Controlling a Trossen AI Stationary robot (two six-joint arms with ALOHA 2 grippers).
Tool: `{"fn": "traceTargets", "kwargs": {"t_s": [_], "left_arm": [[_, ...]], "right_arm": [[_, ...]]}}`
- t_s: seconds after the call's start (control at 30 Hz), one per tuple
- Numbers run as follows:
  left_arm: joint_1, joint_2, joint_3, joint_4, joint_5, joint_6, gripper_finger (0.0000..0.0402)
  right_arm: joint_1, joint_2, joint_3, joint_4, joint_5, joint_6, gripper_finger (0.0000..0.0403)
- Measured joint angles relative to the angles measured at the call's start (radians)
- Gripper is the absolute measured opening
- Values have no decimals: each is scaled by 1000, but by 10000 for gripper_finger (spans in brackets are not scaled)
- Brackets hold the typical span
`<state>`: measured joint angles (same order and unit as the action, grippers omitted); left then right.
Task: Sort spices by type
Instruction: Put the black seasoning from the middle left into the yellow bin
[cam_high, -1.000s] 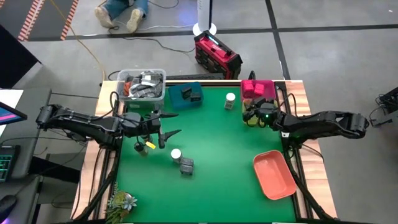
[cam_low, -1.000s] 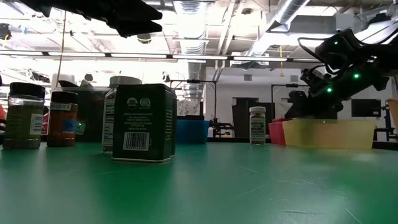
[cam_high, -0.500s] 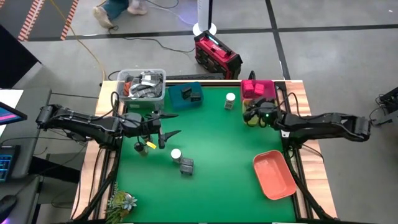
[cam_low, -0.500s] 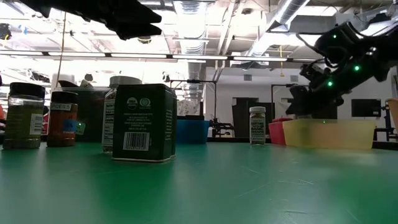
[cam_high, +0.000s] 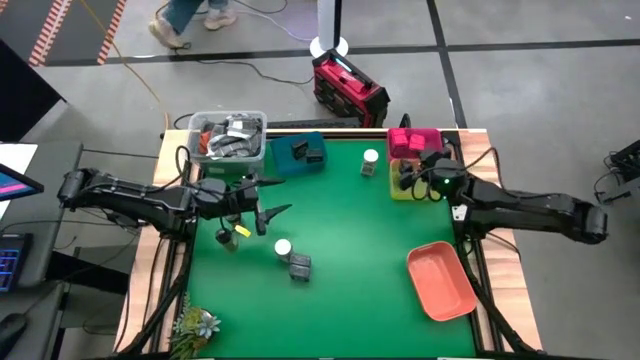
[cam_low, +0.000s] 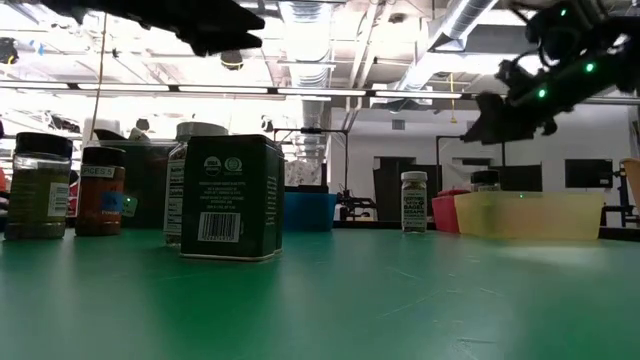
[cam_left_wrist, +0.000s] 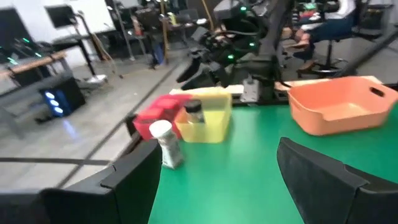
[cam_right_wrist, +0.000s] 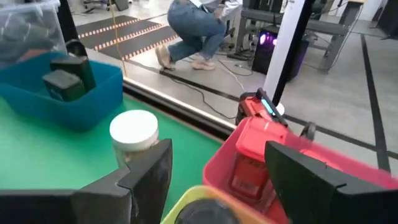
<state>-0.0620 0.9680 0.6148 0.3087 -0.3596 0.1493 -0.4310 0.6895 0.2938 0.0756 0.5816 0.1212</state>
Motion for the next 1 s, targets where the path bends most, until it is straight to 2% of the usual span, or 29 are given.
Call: {"fn": "traceTargets", "kwargs": {"t_s": [0.17,0.3,0.57,0.77,1.0], "left_arm": [[48,0,53,1,-2,45,306],[81,0,62,1,-2,38,306],[97,0,62,-114,-8,-44,306],[85,0,62,-234,-6,-236,306],[85,0,62,-385,-7,-218,306]], "right_arm": [[6,-72,98,-162,1,-18,284],[38,-106,157,-199,1,-20,284],[159,-156,203,-178,2,-25,284],[258,-153,203,-103,3,-56,284],[272,-156,203,-37,25,-91,284]]}}
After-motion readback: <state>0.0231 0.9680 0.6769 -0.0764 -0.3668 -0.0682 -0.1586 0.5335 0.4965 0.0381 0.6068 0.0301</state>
